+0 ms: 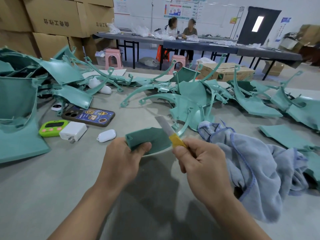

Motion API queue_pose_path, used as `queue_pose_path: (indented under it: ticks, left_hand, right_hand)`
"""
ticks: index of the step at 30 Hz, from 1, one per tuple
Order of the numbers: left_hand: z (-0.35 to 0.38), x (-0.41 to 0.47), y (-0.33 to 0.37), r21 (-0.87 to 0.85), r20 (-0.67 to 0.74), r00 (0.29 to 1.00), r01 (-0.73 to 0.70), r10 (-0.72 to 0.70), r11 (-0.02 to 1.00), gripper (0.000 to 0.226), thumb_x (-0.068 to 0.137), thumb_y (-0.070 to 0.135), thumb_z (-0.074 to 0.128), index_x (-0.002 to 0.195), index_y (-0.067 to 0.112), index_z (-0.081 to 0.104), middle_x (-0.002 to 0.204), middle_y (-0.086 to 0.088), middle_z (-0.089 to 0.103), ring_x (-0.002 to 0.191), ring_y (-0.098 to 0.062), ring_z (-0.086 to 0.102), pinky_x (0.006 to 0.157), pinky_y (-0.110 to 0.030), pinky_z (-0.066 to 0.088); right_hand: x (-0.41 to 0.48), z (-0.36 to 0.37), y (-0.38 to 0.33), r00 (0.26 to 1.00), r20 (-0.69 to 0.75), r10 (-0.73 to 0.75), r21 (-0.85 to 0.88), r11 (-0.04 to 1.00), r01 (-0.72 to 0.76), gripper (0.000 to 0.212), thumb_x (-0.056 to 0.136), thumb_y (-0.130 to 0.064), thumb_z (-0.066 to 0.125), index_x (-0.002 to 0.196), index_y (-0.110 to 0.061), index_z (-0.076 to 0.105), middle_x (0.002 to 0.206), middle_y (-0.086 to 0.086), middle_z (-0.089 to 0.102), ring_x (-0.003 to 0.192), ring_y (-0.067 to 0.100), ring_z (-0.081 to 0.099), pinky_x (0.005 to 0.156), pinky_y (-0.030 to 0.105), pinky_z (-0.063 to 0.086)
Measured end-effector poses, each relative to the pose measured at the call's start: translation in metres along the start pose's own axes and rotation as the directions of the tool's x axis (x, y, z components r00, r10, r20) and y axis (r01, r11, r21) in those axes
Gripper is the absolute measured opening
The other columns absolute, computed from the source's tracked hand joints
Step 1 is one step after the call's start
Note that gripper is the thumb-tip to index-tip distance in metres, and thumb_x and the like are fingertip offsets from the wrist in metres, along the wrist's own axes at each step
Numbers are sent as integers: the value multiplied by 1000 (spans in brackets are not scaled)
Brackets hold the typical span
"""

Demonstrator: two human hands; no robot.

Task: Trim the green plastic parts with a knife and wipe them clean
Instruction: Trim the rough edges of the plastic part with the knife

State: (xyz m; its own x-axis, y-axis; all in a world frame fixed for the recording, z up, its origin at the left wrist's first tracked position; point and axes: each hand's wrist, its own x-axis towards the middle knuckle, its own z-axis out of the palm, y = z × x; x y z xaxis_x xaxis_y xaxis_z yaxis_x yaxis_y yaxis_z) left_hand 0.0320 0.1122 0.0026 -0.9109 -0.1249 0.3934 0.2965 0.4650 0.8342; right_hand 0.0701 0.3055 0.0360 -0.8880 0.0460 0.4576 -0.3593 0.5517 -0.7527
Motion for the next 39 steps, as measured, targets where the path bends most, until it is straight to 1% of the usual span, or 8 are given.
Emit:
queue_pose_path:
  ticks: [6,9,12,17,22,27,32,39]
  left_hand:
    - [1,-2,3,-24,15,1000,4,-3,1000,21,86,23,79,90,43,73,75,37,68,77,17,63,65,-2,43]
    - [1,-1,2,-23,14,1000,21,-21,1000,18,85,24,80,92,39,73,73,37,68,75,15,63,63,-3,43]
    - [0,-1,3,-26,17,999,31,-30,999,16,85,25,80,91,38,74,72,34,69,73,12,64,61,-4,43]
    - [0,-6,13,-9,37,998,-42,42,999,54,86,22,79,100,67,53,74,46,63,77,21,61,65,0,41]
    - [0,-3,7,-24,27,1000,-4,5,1000,37,85,27,80,91,61,66,75,28,71,77,-2,67,63,-14,48]
    - [0,-5,11,-7,25,998,-49,49,999,50,87,24,78,102,66,55,79,43,65,80,18,63,66,-1,43]
    - [0,-1,9,-10,21,1000,-3,3,1000,42,84,32,80,101,64,57,79,35,69,78,9,65,66,-11,48]
    - [3,-2,6,24,23,1000,13,-14,1000,29,86,35,77,99,55,61,83,27,72,82,2,66,71,-17,51]
  right_hand:
    - [7,-12,7,990,-129,55,25,998,-52,33,89,-29,65,64,-12,53,50,5,42,47,11,32,49,36,34]
    - [2,-7,-1,1000,-1,-5,89,996,6,34,87,-32,60,66,-8,51,54,11,46,51,25,39,49,43,37]
    - [-1,-2,-4,997,73,-12,47,999,8,31,87,-31,61,68,-8,51,55,9,47,47,13,36,48,39,35]
    - [7,-13,4,993,-105,48,35,998,-44,31,88,-21,66,64,-7,51,51,6,35,48,8,28,49,33,29]
    - [-3,-3,-6,997,64,-34,51,998,31,33,87,-27,62,65,-8,47,54,9,41,48,6,32,47,34,30]
    - [6,-13,4,986,-165,8,-127,992,-29,40,90,-16,68,57,-15,46,47,-6,37,47,11,34,48,23,29]
    - [-5,0,-5,996,21,-92,-65,994,93,33,89,-30,60,65,-14,45,53,-2,41,48,7,36,47,25,29]
    - [8,-16,2,982,-186,6,-70,997,-20,42,89,-9,69,58,-8,42,46,-5,32,45,9,29,45,22,25]
